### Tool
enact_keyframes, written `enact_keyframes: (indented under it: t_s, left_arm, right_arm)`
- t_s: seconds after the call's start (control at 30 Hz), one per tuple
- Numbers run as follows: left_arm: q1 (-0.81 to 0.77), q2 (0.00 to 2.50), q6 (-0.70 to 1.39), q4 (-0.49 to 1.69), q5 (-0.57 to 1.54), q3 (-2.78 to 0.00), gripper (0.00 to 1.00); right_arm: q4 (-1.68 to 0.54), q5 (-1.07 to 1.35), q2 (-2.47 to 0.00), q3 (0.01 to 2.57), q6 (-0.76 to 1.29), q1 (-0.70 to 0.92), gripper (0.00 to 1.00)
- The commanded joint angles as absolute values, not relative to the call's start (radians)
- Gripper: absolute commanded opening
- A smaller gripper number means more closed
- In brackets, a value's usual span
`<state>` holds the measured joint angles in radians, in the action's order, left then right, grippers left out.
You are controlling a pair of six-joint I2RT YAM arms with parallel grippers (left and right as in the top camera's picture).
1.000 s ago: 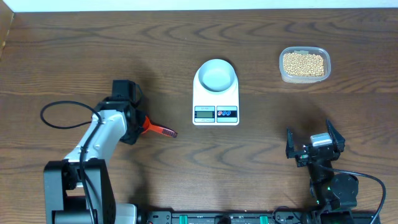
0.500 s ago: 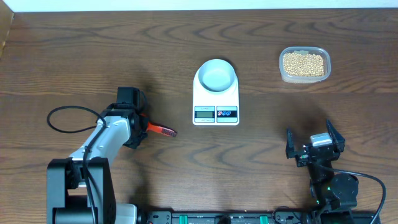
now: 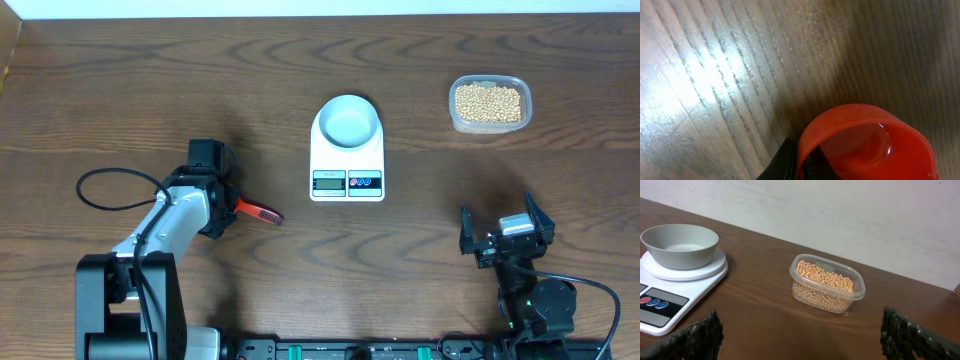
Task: Scoop item into bowl and weigh 50g on scale
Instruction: 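Close the left gripper on the red scoop rim and lift it, then carry the scoop over the scale and reach the right gripper toward it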
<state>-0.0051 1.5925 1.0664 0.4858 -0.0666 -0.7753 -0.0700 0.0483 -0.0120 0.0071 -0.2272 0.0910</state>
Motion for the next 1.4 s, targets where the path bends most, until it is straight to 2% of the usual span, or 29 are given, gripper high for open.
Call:
enact_keyframes:
  t_s: [0.0,0.27,0.63,0.97,1.37]
  left_arm:
    - [-0.007,1.606,1.002,0.487,-0.086,-0.769,0.07]
    - [-0.007,1.509,1.033,0.481,-0.076,-0.809,0.07]
    - [-0.007,1.293,1.034,0.341,-0.125,-0.81,0.07]
    - [0.006,1.293,1.081,0.251,-0.273,-0.81,0.07]
    - [0.047,1.293,1.093,0.245,-0.247,-0.81,0.07]
  right_arm:
    - [-0.074,0.044,-0.006,0.006,-0.218,0.099,0.99]
    - [-0.074,0.044,-0.006,0.006,-0.218,0.099,0.99]
    - [-0.074,0.044,-0.006,0.006,-0.218,0.099,0.99]
    - [-0.074,0.044,-0.006,0.006,-0.218,0.099,0.99]
    - [-0.074,0.044,-0.006,0.006,-0.218,0.099,0.99]
